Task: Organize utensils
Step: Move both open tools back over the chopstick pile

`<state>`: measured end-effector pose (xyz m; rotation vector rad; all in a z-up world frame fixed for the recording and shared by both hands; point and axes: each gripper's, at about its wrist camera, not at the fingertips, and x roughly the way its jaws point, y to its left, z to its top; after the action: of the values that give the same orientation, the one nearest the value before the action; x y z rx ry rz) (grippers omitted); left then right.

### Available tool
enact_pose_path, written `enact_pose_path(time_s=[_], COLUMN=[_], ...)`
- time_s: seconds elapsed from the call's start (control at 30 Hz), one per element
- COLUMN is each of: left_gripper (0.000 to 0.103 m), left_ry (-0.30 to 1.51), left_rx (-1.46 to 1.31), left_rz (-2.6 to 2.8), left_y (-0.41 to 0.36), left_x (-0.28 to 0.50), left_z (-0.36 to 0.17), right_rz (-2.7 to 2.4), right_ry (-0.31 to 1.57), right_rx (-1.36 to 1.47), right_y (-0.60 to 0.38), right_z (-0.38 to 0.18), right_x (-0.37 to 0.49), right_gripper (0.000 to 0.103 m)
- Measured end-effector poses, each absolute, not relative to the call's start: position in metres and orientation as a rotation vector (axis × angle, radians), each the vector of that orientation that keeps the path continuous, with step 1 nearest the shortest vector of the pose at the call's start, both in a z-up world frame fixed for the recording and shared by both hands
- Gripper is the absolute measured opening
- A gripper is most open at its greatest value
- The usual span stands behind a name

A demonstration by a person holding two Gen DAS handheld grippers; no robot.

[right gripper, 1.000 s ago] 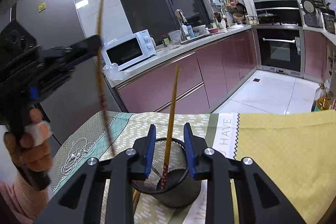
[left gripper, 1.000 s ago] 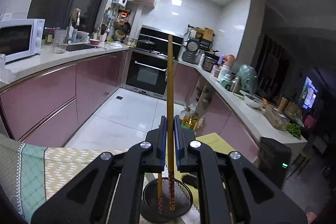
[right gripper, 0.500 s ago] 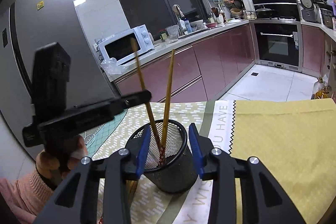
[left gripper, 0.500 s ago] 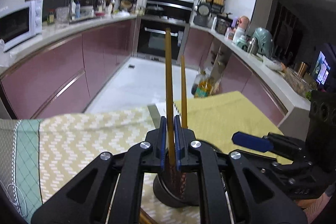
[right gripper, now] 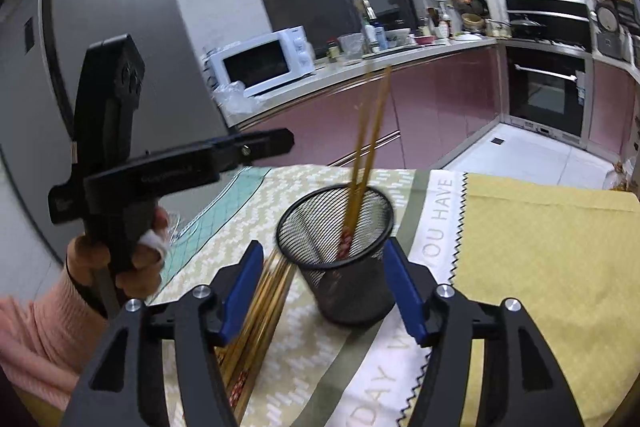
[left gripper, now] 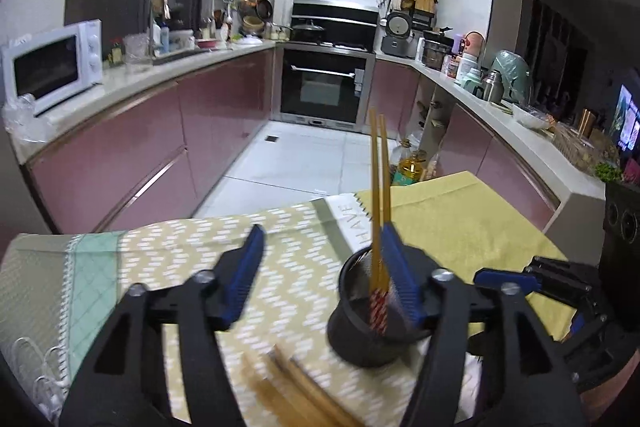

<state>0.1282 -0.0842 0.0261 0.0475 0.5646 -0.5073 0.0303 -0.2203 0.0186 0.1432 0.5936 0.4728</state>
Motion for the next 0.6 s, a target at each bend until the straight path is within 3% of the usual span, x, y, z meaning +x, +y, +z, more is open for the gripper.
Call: enact_pose_path(time_s=[0.03,0.2,0.43,0.6], left_gripper=[0.086,0.098,0.098,0.097], left_ry=[0.555,0.564,0.721,0.819], left_rx=[0.047,0.093,0.075,0.075], left_rz=[-0.493,-0.418,-0.352,-0.336], left_y=[-0.075,-0.044,-0.011,-0.007], left_x=[0.12,0.086,0.062,0.05], left_z=[0.026,0.01,-0.04,-0.068], right_rz=[0.487,0.536,0.558,0.516], right_ry=[0.601,0.679,0.796,0.854], right_rx=[0.126,0.033,-0.031,-0.05], right_y=[-0.216,-0.188,-0.152,-0.139], right_z=[0.018,0.002,-0.029,-0.044], right_x=[0.026,0.017,0.014,0.019], right_gripper=[0.065,0.068,0.067,0.059])
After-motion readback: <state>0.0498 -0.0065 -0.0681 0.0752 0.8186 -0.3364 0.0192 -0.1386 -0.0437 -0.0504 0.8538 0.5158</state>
